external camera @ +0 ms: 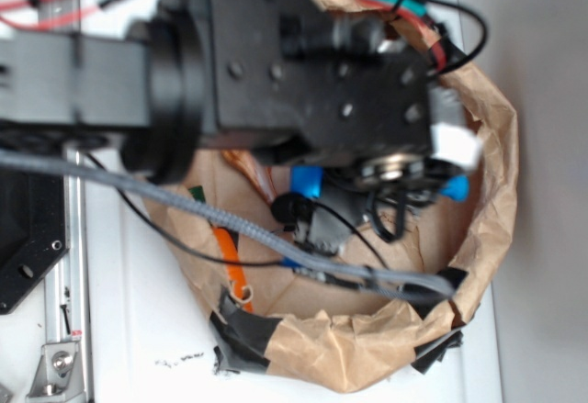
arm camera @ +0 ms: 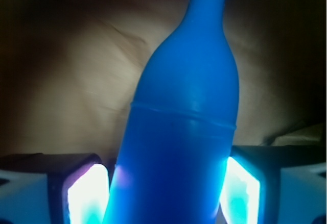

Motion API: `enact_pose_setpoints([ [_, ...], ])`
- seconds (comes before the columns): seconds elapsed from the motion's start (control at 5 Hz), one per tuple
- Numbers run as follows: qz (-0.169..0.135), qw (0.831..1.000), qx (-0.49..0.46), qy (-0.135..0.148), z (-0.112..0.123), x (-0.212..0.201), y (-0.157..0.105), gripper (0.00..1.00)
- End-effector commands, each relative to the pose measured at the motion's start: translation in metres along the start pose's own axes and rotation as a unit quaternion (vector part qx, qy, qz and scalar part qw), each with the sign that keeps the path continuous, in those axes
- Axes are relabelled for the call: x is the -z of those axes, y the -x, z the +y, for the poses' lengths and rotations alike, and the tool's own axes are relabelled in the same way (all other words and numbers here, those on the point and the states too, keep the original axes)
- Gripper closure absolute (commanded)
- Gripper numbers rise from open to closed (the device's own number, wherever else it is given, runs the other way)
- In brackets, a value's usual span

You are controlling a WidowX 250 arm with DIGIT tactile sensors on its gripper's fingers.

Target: Grab the blue bottle.

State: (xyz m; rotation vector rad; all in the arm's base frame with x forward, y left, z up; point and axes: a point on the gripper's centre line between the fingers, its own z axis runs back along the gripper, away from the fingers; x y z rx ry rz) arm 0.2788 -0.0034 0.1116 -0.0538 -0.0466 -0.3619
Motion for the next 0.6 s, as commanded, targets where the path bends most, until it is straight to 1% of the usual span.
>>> enact_pose_setpoints([
  [0.0, 0.002, 0.984, -0.174, -0.023, -0.002, -0.097, 0.007, 1.0],
  [0.2, -0.015, 0.978, -0.208, -0.027, 0.002, -0.098, 0.021, 1.0],
  [0.4, -0.018, 0.971, -0.239, -0.016, 0.009, -0.093, 0.026, 1.0],
])
